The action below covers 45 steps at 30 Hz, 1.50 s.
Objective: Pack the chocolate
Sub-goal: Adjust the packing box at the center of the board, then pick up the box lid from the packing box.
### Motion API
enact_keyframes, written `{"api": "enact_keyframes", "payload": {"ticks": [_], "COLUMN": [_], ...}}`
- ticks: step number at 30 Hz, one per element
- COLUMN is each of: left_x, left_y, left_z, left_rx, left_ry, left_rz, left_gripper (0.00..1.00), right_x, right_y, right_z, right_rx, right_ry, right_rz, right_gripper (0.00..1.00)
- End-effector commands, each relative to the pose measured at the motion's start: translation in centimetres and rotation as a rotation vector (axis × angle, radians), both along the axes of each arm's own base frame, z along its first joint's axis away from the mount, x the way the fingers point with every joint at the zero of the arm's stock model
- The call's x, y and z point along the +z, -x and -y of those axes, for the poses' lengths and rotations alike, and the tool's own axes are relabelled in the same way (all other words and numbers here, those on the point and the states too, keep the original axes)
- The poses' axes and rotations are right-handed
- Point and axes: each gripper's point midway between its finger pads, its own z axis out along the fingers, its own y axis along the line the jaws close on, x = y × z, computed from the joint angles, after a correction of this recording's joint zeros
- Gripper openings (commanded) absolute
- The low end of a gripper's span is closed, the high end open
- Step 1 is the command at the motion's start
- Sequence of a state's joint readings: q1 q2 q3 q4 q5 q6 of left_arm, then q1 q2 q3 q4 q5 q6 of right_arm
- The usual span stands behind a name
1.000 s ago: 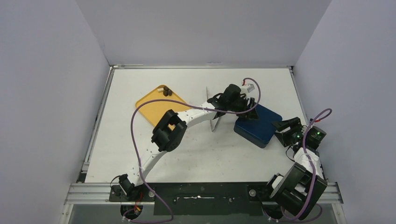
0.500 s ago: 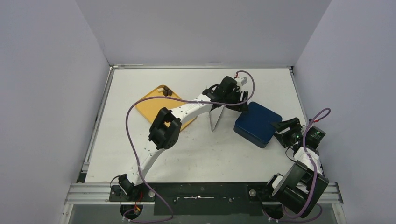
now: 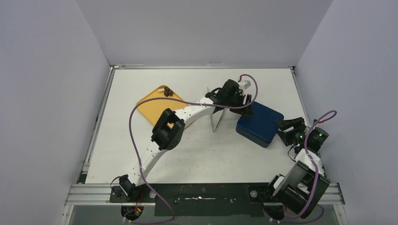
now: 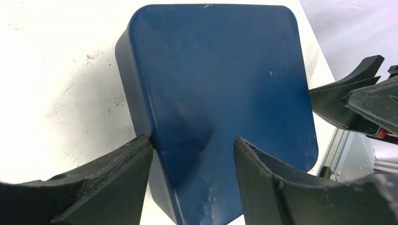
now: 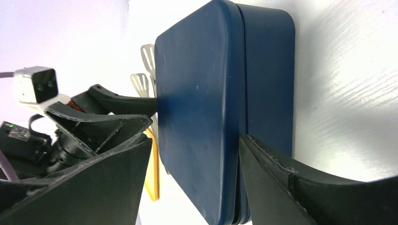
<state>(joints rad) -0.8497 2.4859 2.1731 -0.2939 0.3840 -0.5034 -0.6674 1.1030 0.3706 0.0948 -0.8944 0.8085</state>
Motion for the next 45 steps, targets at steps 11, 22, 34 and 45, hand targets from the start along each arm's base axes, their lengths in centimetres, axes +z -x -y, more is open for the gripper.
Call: {"api": "enact_keyframes", "payload": {"ticks": [11,22,34,45], "left_x": [-1.8,2.0,4.7,4.2], "left_y": [6.2,7.1,9.5,11.6], "left_z": [3.1,4.2,5.5,5.9], "left_rx": [-0.131,-0.177,-0.251,-0.283], "left_ry": [0.062,0.176,0.273,0.299], "left_rz": [-0.068,-0.077,-0.111,-0.137], "left_gripper": [0.61,0.63,0.63,0.63], "right_x": [7.6,5.5,7.0,10.0], "right_y": [-1.4,-1.7,-2.3,-2.8], "right_z": [-3.9,-7.7,-9.7,-11.1], "right_rx": [0.16,0.343,0.448,0.352], "right_ry": [-0.089,-0.104,-0.091,-0.362], "right_rz": [0.342,0.263,0.336,0.365], "right_gripper": [0.68,0.61,0.53,0.53]}}
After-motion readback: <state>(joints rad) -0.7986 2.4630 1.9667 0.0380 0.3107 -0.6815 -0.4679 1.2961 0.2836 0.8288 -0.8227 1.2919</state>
